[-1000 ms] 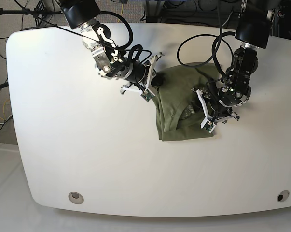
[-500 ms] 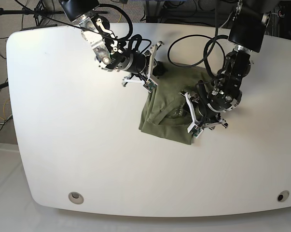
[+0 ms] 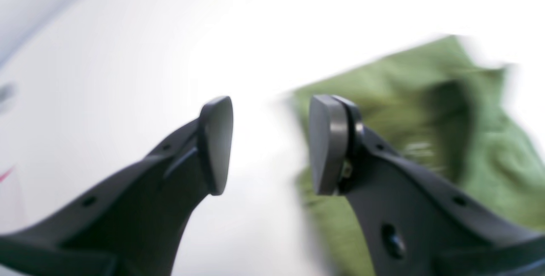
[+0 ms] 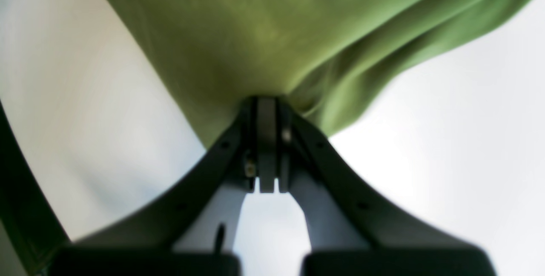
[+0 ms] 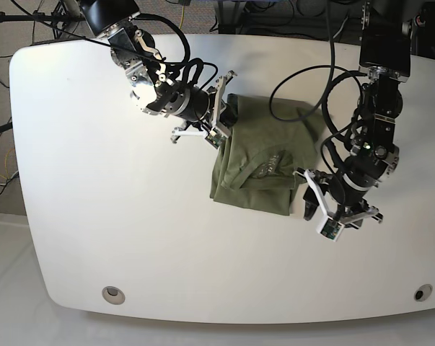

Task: Fold the T-shirt properly
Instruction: 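Flip the bundle over with both grippers and lay it down, then release the left gripper and smooth the bundle with the right gripper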

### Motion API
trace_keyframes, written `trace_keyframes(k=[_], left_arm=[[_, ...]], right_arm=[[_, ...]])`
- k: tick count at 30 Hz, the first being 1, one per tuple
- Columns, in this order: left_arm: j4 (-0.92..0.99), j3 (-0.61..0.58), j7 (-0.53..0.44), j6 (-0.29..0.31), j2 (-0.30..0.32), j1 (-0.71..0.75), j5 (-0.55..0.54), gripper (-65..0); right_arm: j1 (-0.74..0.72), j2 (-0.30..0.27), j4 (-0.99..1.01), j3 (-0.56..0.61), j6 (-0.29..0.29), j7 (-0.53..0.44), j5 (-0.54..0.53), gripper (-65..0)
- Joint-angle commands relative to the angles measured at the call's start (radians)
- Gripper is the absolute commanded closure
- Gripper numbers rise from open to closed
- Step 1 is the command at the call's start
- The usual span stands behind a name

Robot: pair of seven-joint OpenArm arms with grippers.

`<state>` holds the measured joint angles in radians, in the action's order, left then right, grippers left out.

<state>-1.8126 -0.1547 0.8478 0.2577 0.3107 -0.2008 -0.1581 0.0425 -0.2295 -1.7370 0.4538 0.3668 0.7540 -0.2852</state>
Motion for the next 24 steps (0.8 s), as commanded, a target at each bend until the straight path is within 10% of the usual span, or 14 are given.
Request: trace_keyframes(k=[1,24], left_arm=[[-0.037,0.027,0.001,-0.002,0.002,-0.032,-0.01,-25.6],[-0.039,0.309,0.026,-0.002,0.055,0.205,-0.01,-25.6]], right_arm=[[-0.026,0.003,-0.088,-0.039,-0.009,0.003,-0.018,0.0],[-0.138,0.141,-0.013,0.102,-0.004,0.12,-0.009,0.0]])
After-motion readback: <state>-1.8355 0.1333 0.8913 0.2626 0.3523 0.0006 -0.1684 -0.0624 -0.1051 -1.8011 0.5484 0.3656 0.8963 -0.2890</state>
